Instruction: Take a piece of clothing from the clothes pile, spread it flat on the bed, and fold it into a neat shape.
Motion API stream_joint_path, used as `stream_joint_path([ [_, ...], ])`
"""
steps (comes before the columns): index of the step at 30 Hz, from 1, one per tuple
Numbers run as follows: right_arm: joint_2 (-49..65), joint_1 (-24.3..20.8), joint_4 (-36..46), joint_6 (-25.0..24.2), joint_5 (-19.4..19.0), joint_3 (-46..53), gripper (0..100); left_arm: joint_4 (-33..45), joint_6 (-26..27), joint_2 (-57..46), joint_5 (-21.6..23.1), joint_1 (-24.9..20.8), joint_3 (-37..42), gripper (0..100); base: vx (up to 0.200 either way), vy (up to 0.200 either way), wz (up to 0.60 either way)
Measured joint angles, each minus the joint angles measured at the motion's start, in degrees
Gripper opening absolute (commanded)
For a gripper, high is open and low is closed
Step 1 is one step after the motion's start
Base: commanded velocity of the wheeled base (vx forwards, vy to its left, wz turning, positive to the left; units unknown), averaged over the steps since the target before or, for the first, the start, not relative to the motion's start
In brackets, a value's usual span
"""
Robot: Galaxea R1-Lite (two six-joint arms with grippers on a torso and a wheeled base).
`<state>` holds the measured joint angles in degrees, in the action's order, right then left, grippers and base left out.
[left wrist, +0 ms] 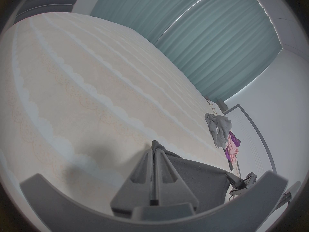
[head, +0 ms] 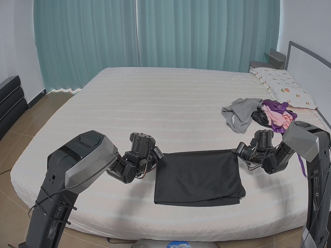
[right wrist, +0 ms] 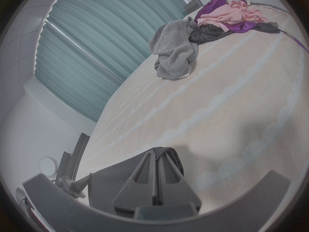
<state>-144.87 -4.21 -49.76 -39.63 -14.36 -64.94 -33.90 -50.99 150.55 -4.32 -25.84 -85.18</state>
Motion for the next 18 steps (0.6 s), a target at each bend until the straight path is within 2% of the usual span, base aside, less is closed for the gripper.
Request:
stream_joint_path([
  [5,-0.5,-0.1,0.2,0.0,0.1,-0.4,0,0.3,0.0,0.0,0.0,0.0,0.0,0,0.000,0.000,0.00],
  [6,-0.6,-0.1,0.4,0.0,0.1,-0.5,100,0.3,-0.1,0.0,0.1,0.1,0.0,0,0.000,0.000,0.00],
  [7,-0.6,-0.1,0.4,0.0,0.0,-0.5,100,0.4,-0.1,0.0,0.1,0.1,0.0,0,0.000,0.000,0.00],
  [8,-0.7,-0.1,0.4,0.0,0.1,-0.6,100,0.4,-0.1,0.0,0.2,0.1,0.1,100,0.000,0.000,0.00],
  [18,2.6,0.5,0.1,-1.3,-0.7,3.2,100,0.4,-1.4,-0.9,0.6,0.8,1.7,100,0.000,0.000,0.00],
])
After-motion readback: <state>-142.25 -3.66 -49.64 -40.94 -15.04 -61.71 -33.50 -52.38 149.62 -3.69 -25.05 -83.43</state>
